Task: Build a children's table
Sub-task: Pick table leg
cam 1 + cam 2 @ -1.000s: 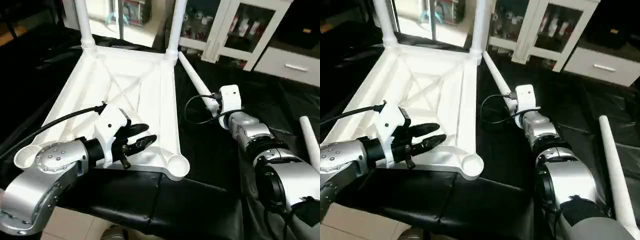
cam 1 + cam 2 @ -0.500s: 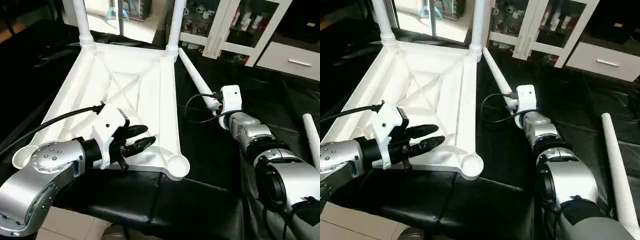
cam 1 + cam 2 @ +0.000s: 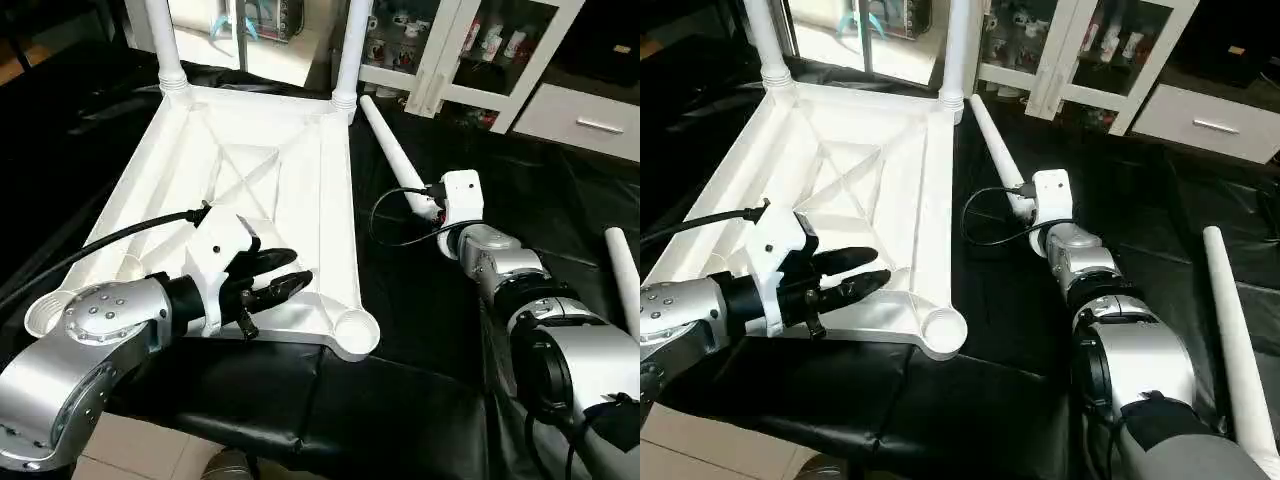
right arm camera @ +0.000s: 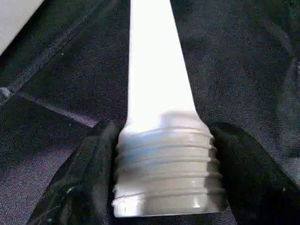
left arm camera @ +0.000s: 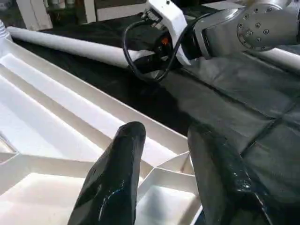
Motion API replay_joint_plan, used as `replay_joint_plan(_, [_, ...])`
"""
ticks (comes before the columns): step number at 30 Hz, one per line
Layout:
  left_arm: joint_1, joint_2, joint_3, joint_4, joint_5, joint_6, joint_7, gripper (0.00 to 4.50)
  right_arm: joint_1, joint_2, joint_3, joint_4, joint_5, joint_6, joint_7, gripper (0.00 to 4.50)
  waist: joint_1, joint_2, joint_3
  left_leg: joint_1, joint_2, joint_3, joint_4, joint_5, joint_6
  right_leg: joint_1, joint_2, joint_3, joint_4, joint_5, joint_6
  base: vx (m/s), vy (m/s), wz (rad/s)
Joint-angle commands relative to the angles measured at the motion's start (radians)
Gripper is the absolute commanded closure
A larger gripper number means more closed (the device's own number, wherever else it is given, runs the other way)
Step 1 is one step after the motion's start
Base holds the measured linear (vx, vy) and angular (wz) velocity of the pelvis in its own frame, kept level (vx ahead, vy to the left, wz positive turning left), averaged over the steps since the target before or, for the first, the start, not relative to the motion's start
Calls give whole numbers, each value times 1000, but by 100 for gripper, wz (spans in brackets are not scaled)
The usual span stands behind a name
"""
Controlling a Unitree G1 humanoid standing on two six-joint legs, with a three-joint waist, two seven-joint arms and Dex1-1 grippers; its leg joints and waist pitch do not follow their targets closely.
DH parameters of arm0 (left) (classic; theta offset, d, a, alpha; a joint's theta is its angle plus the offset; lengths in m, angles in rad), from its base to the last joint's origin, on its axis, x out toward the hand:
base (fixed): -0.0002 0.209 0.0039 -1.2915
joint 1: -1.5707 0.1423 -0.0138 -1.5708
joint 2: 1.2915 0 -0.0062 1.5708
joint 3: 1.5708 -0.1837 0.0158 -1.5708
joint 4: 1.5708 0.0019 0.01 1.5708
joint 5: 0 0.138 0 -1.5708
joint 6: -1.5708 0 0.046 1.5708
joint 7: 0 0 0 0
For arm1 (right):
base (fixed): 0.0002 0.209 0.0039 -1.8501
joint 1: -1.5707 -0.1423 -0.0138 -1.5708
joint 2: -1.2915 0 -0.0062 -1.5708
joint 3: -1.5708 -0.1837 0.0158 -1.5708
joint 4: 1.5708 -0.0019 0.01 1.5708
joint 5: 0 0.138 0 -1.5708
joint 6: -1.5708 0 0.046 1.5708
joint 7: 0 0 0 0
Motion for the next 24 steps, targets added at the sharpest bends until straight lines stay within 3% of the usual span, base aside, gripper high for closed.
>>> replay_joint_plan(1, [-17,-5,-15,9,-3,-4,2,264,-5,-19,-21,10,6,-16,-6,174,5,12,-91,30,41,0,-71,-61,-2,48,-53,33,-39,56,-275,0,0,0])
replay_joint_plan(6, [-32,-32,-32,37,7,-29,11,264,6,-21,-45,-7,26,-42,-28,174,8,12,-101,31,40,2,-65,-37,1,51,-52,32,-34,96,-285,0,0,0])
replay_joint_plan(7, [-36,-42,-39,47,14,-41,16,264,13,-22,-55,-16,36,-57,-31,174,10,22,-110,33,40,1,-62,-28,0,54,-53,31,-31,110,-287,0,0,0])
replay_joint_plan(11, [-57,-117,-37,97,-7,-45,52,264,90,-32,-112,-102,90,-105,-46,175,18,22,-113,33,40,4,-57,-29,1,53,-50,33,-29,139,-285,0,0,0])
replay_joint_plan(13, [-62,-122,-39,106,-5,-50,51,264,100,-33,-117,-113,94,-110,-46,175,21,18,-113,32,40,3,-57,-48,-1,54,-49,32,-31,116,-278,0,0,0])
replay_joint_plan(15, [-84,-145,-45,144,17,-78,69,264,174,-30,-129,-205,109,-126,-40,175,24,27,-109,33,39,4,-58,-97,-15,50,-49,34,-36,58,-265,0,0,0])
replay_joint_plan(17, [-87,-149,-45,150,20,-82,72,264,183,-30,-129,-217,110,-129,-39,175,23,18,-111,32,41,1,-62,-140,-35,54,-51,33,-41,-6,-246,0,0,0])
replay_joint_plan(18, [-96,-159,-41,164,22,-88,81,264,226,-23,-133,-284,117,-129,-36,175,22,29,-110,33,41,0,-62,-157,-42,51,-51,32,-41,-30,-244,0,0,0])
replay_joint_plan(20, [-117,-175,-37,196,31,-109,96,264,313,-7,-132,-428,124,-135,-25,175,27,27,-109,38,43,0,-64,-189,-52,45,-52,37,-53,-71,-205,0,0,0])
replay_joint_plan(21, [-150,-205,-15,228,14,-97,116,264,419,14,-114,-606,135,-137,5,175,24,45,-110,39,41,-3,-65,-196,-57,45,-49,35,-49,-71,-205,0,0,0])
replay_joint_plan(22, [-161,-214,-8,236,8,-92,121,247,451,20,-106,-657,139,-137,15,175,25,33,-109,39,43,-1,-66,-199,-57,44,-48,36,-55,-65,-191,0,0,0])
replay_joint_plan(24, [-200,-248,24,269,-23,-64,139,231,541,39,-91,-797,163,-134,42,175,24,36,-111,33,41,-5,-69,-191,-53,50,-49,35,-54,-61,-189,0,0,0])
